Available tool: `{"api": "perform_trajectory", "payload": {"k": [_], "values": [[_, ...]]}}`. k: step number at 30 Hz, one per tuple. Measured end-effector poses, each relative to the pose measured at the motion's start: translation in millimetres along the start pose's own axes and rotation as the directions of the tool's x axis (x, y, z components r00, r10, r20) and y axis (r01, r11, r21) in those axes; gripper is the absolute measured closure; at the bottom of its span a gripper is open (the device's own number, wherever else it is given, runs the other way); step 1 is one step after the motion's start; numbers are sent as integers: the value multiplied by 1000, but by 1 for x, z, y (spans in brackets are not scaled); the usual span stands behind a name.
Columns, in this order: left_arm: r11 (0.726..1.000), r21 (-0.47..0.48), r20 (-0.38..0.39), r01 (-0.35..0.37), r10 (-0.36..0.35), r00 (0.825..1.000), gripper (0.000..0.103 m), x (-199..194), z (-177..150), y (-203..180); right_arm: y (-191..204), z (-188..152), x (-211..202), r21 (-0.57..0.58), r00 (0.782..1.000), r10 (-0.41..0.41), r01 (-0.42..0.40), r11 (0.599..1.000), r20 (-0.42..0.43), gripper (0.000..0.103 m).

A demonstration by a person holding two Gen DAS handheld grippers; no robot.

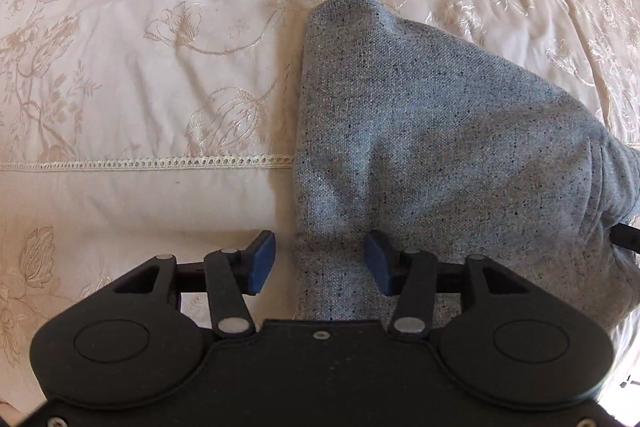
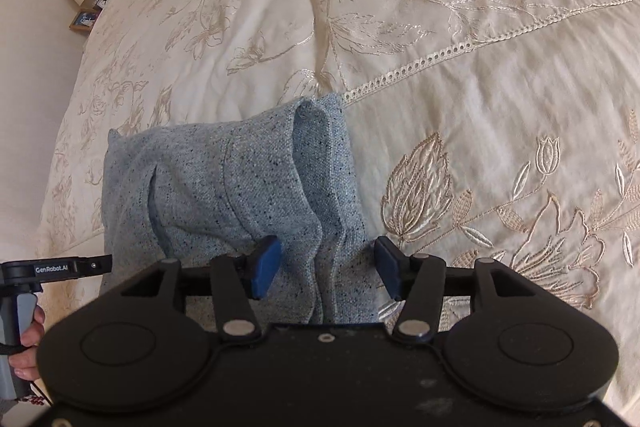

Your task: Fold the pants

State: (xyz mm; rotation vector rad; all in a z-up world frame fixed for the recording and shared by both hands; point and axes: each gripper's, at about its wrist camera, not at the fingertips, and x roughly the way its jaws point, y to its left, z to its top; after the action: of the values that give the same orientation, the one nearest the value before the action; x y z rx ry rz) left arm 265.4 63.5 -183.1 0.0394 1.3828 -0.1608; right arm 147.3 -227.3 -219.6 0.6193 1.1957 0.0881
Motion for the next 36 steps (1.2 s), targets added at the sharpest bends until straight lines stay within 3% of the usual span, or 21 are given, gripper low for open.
{"api": "perform_trajectory", "payload": {"k": [9, 13, 18, 20, 22, 25, 26, 27, 28, 31, 32, 33, 34, 36], "values": [[999, -12, 12, 43, -43, 999, 41, 11, 1, 14, 2, 10, 16, -68, 998, 51, -49, 996, 30, 43], [999, -14, 30, 41, -41, 999, 32, 13, -1, 23, -2, 11, 15, -71, 996, 86, -84, 994, 28, 43], [994, -60, 40, 87, -85, 996, 32, 11, -3, 35, -13, 15, 15, 40, 990, 137, -136, 990, -24, 43], [993, -66, 39, 94, -92, 995, 32, 8, -4, 38, -12, 17, 14, 62, 984, 170, -167, 984, -49, 49], [994, -63, 37, 94, -92, 995, 32, 7, -5, 41, -3, 17, 11, 15, 985, 163, -162, 987, -51, 61], [994, -62, 25, 91, -89, 996, 32, 7, -2, 41, 4, 14, 4, -24, 988, 149, -150, 988, -34, 67], [993, -66, 23, 98, -96, 995, 33, 6, 0, 39, 4, 13, 1, -27, 988, 149, -150, 988, -27, 69], [991, -65, 23, 119, -118, 993, 42, 5, 2, 39, 5, 12, -2, -33, 989, 149, -150, 988, -20, 70], [984, -68, 19, 167, -166, 986, 57, 4, 2, 37, 5, 10, -5, -38, 989, 147, -148, 988, -14, 71], [972, -93, 18, 216, -216, 976, 60, 1, 2, 38, 7, 6, -10, -54, 990, 138, -138, 989, 0, 71], [965, -104, 24, 240, -239, 971, 65, 1, 2, 41, 9, 5, -12, -62, 991, 135, -134, 989, 3, 71], [954, -120, 35, 273, -271, 962, 84, 0, 1, 45, 9, 4, -13, -69, 991, 136, -135, 988, 4, 71], [939, -154, 54, 306, -302, 952, 88, -3, -1, 51, 9, 4, -14, -70, 991, 136, -135, 988, 7, 72], [937, -188, 89, 294, -282, 955, 92, -14, -5, 55, 7, 3, -19, -79, 991, 132, -131, 988, 10, 73]]}}
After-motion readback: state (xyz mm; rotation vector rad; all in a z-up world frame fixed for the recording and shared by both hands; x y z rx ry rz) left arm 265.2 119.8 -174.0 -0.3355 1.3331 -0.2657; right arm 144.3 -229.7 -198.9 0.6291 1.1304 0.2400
